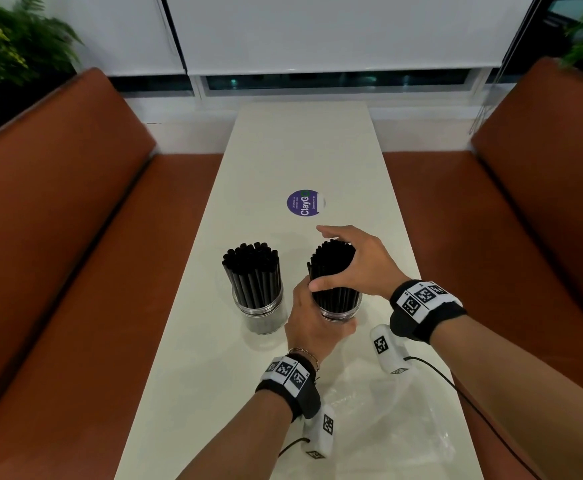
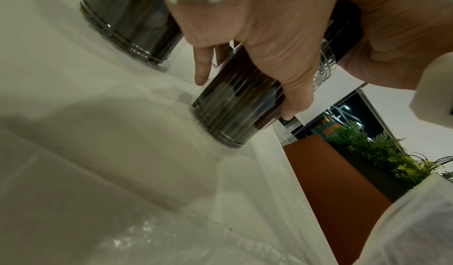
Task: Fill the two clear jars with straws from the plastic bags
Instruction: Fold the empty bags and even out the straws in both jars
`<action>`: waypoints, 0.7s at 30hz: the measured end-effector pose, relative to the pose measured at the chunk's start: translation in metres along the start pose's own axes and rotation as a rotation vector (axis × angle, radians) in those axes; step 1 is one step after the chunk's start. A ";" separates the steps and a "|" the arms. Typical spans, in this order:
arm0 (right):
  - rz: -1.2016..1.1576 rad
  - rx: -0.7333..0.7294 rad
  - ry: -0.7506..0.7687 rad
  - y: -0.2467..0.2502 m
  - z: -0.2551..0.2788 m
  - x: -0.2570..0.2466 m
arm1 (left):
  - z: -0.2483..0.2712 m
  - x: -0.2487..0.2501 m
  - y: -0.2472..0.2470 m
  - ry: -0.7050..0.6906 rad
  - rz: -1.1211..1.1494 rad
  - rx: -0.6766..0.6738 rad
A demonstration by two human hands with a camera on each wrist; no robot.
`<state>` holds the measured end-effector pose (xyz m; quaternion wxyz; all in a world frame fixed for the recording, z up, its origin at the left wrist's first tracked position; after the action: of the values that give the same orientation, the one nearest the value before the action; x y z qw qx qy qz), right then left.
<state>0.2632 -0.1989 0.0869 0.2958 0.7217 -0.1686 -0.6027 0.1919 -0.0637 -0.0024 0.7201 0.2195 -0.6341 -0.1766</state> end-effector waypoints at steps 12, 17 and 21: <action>-0.074 0.064 -0.073 0.023 0.017 0.000 | 0.001 -0.005 -0.001 0.019 0.037 -0.043; -0.113 0.188 -0.195 0.047 0.053 0.017 | 0.013 -0.014 0.004 0.094 0.016 -0.095; -0.096 0.311 -0.436 0.058 0.115 0.053 | 0.049 -0.038 0.026 0.132 -0.025 -0.225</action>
<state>0.1700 -0.3007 0.0717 0.1091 0.6187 -0.2845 -0.7242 0.1373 -0.0267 -0.0150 0.7781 0.1563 -0.5587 -0.2408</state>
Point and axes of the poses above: each hand's wrist, its own z-axis away from the middle knuckle, its own y-axis out of the back of the hand, x = y × z, the point moved 5 cm from there along -z, towards the middle knuckle, and after that the axes turned 1 degree about x, right-handed, at the moved point
